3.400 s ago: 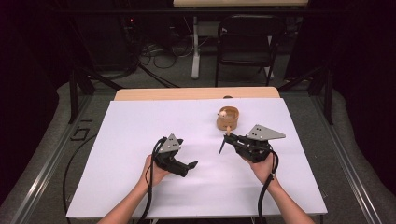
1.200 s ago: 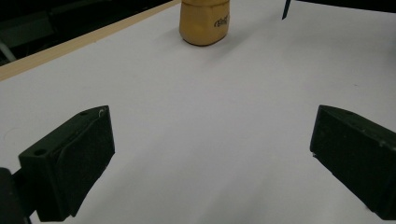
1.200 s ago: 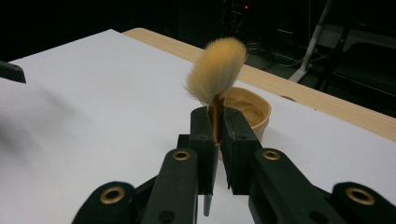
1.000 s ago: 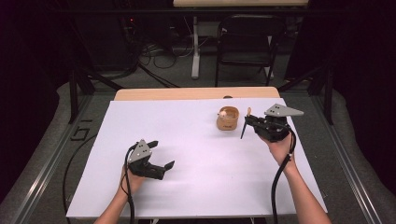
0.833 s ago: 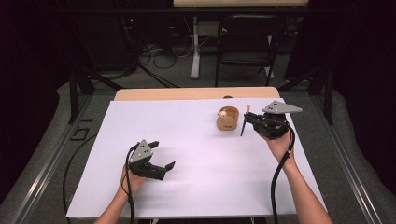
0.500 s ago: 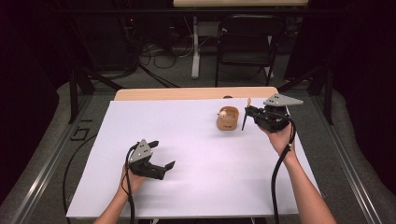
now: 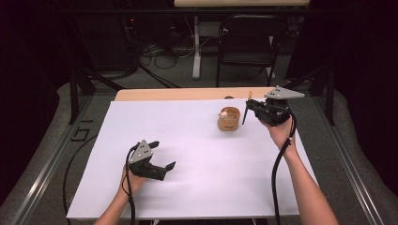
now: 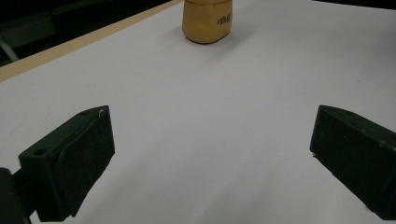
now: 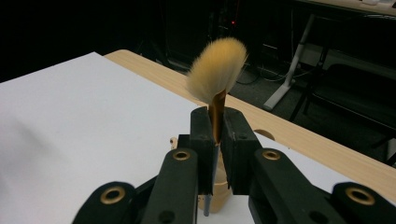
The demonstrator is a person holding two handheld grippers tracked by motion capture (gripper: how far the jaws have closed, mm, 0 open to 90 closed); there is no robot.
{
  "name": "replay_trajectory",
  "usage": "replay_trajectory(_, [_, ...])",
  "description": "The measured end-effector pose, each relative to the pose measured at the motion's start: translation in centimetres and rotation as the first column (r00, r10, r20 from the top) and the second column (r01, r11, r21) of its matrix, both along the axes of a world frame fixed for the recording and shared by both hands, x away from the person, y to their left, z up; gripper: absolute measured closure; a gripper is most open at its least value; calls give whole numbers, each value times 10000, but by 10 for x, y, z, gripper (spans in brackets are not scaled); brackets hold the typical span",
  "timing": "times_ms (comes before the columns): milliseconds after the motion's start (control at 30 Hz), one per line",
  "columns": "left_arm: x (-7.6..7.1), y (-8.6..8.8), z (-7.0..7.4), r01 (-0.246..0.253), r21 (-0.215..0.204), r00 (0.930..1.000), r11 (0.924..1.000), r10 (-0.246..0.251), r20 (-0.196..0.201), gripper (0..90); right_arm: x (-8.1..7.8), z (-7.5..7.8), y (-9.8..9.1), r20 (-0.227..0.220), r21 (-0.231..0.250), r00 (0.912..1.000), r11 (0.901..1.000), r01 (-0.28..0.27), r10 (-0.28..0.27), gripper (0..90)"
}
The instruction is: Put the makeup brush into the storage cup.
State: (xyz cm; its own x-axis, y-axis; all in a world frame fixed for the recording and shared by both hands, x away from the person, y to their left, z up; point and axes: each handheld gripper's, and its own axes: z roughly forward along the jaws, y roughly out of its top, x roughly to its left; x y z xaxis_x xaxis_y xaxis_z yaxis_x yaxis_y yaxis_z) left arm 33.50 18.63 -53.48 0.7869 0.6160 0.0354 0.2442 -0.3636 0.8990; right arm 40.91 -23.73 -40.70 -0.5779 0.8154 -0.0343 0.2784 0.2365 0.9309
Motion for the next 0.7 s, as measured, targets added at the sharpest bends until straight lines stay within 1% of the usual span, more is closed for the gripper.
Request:
replay_trajectory(133, [1, 0, -1, 27, -35, 10000, 10000, -27, 24, 0, 4, 4, 2, 142, -89, 9999, 10000, 40, -39, 839])
replay_trajectory(200, [1, 1, -1, -4, 10, 10000, 10000, 4, 15, 0, 6, 7, 4, 187, -51, 9998, 10000, 42, -41, 839])
replay_trajectory(267, [1, 1, -1, 9, -43, 10000, 10000, -9, -6, 0, 7, 10, 6, 257, 5, 9997, 10000, 19, -19, 839])
replay_trajectory(433, [0, 0, 0, 39, -63, 10000, 10000, -38, 39, 0, 13, 13, 11, 342, -78, 9994, 10000, 28, -25, 839])
replay_trajectory(533, [0, 0, 0, 47, -84, 10000, 10000, -47, 60, 0, 16, 15, 12, 488, 20, 9988, 10000, 68, -69, 839])
replay_trajectory(667, [0, 1, 0, -6, -67, 9999, 10000, 7, 117, 0, 21, 18, 14, 463, -92, 9989, 9999, 80, -75, 839])
replay_trajectory(700, [0, 0, 0, -3, -74, 9999, 10000, 4, 104, 0, 22, 19, 15, 528, -96, 9986, 9999, 102, -96, 839])
